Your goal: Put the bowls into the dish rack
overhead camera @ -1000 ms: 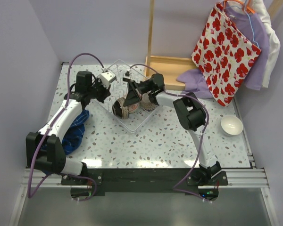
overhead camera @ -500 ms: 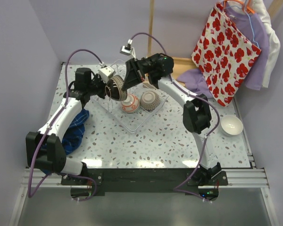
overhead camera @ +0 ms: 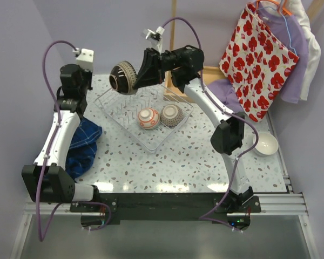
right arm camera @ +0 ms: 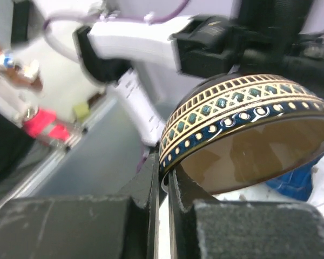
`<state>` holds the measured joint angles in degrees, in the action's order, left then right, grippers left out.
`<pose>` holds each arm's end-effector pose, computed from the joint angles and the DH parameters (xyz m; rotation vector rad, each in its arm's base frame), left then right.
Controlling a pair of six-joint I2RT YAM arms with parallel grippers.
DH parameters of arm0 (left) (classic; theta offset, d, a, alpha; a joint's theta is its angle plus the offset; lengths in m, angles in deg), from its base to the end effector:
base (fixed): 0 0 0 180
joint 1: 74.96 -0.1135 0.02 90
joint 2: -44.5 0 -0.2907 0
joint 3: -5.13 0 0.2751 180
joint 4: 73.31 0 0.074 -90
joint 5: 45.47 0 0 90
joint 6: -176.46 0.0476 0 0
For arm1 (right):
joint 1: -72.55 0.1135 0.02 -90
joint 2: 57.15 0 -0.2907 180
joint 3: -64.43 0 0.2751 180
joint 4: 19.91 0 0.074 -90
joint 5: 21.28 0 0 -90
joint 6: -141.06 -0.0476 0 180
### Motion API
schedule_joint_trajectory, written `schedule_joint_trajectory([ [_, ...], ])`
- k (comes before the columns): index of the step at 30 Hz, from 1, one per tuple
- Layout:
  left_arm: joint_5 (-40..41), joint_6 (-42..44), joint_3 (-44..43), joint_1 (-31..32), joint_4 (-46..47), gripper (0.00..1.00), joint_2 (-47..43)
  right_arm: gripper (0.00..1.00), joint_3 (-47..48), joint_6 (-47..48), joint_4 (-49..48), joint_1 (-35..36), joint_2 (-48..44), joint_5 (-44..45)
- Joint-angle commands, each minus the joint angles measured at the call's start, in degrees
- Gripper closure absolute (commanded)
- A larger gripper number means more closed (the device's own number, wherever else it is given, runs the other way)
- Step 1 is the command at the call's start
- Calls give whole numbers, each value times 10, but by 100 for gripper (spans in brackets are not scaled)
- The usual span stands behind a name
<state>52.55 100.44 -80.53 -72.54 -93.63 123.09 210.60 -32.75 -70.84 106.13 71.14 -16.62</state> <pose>0.3534 -0.0083 0.4046 0.1583 1.8009 0.2699 0.3821 0.3106 0.4987 -1.4717 1.0924 1.8395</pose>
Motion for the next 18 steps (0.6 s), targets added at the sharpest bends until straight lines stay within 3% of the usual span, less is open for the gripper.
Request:
schedule_joint_trajectory([
  [1,73,-33,-17,-49,13,100,-43,100,6,606,505,5,-79,257],
  [4,63,-33,-4,-51,1,100,-62,100,63,653,542,9,-50,336],
  [6,42,-31,6,-51,-4,100,-78,100,83,695,641,8,-46,388],
  [7,33,-28,19,-51,-4,100,-83,100,50,736,667,8,-58,409],
  [9,19,-27,32,-51,0,100,-95,100,-18,776,723,10,-94,535],
  [10,18,-29,48,-51,3,100,-99,100,-112,799,721,9,-144,564],
  [13,21,-32,79,-51,20,100,-110,100,-269,831,722,10,-222,677],
  [18,2,-41,106,-51,29,100,-114,100,-399,843,763,10,-276,696],
])
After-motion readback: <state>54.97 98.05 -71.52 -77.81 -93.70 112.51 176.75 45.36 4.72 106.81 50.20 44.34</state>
